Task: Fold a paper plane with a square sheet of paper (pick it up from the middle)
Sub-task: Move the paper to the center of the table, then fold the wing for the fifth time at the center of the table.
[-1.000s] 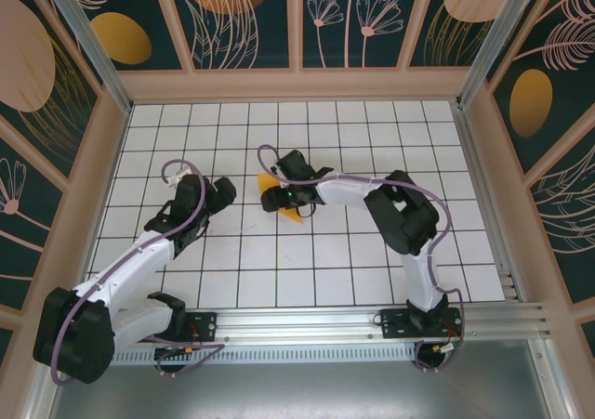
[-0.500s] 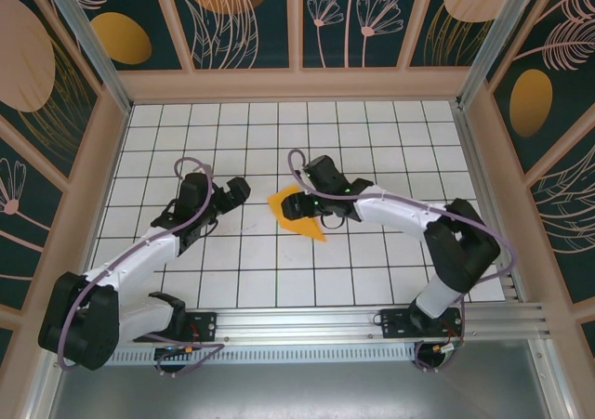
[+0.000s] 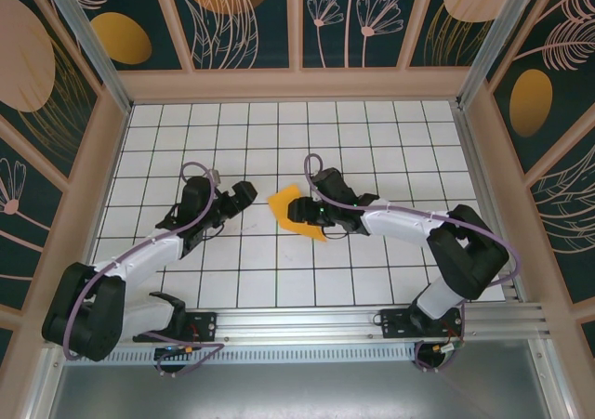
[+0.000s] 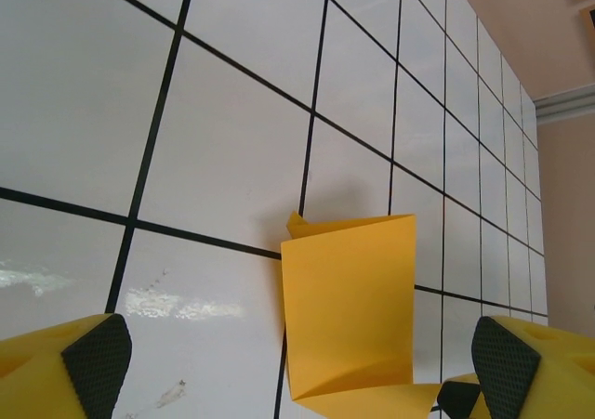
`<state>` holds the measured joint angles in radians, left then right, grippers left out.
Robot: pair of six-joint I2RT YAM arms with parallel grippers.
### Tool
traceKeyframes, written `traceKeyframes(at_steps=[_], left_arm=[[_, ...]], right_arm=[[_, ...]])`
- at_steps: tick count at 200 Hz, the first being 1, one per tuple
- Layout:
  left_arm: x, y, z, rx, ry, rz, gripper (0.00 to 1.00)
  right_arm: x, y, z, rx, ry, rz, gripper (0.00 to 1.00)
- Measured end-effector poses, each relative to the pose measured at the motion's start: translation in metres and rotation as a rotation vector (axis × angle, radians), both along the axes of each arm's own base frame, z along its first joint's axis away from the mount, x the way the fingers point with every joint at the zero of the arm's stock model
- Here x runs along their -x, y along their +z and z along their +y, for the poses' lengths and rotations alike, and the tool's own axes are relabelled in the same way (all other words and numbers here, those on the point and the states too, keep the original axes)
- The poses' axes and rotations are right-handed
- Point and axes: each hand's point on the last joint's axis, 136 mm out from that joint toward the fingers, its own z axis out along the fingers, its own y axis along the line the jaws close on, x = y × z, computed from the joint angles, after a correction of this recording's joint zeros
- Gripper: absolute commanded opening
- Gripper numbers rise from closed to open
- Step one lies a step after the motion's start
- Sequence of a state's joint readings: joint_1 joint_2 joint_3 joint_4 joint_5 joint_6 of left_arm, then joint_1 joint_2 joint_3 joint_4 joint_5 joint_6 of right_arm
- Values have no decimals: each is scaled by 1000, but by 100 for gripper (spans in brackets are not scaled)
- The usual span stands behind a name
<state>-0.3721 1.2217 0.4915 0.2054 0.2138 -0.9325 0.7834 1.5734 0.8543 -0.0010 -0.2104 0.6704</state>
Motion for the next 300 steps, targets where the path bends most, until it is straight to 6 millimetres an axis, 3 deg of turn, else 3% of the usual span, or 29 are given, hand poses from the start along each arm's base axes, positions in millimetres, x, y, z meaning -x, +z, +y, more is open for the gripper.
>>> traceKeyframes(at_steps=[46, 100, 172, 240, 300], left_arm=[[2, -3, -11, 43, -23, 23, 93], [9, -14, -27, 68, -68, 70, 84], [25, -34, -67, 130, -173, 153, 74], [32, -42, -94, 194, -216, 210, 63], [25, -48, -105, 228, -199, 269, 57]], right_arm=[[0, -3, -1, -20, 6, 13, 55], [2, -26, 1, -12, 25, 73, 51], [-4, -56, -27, -41, -55, 162, 48], [-6, -55, -33, -147, -78, 201, 47], [-7, -52, -37, -228, -88, 219, 46]])
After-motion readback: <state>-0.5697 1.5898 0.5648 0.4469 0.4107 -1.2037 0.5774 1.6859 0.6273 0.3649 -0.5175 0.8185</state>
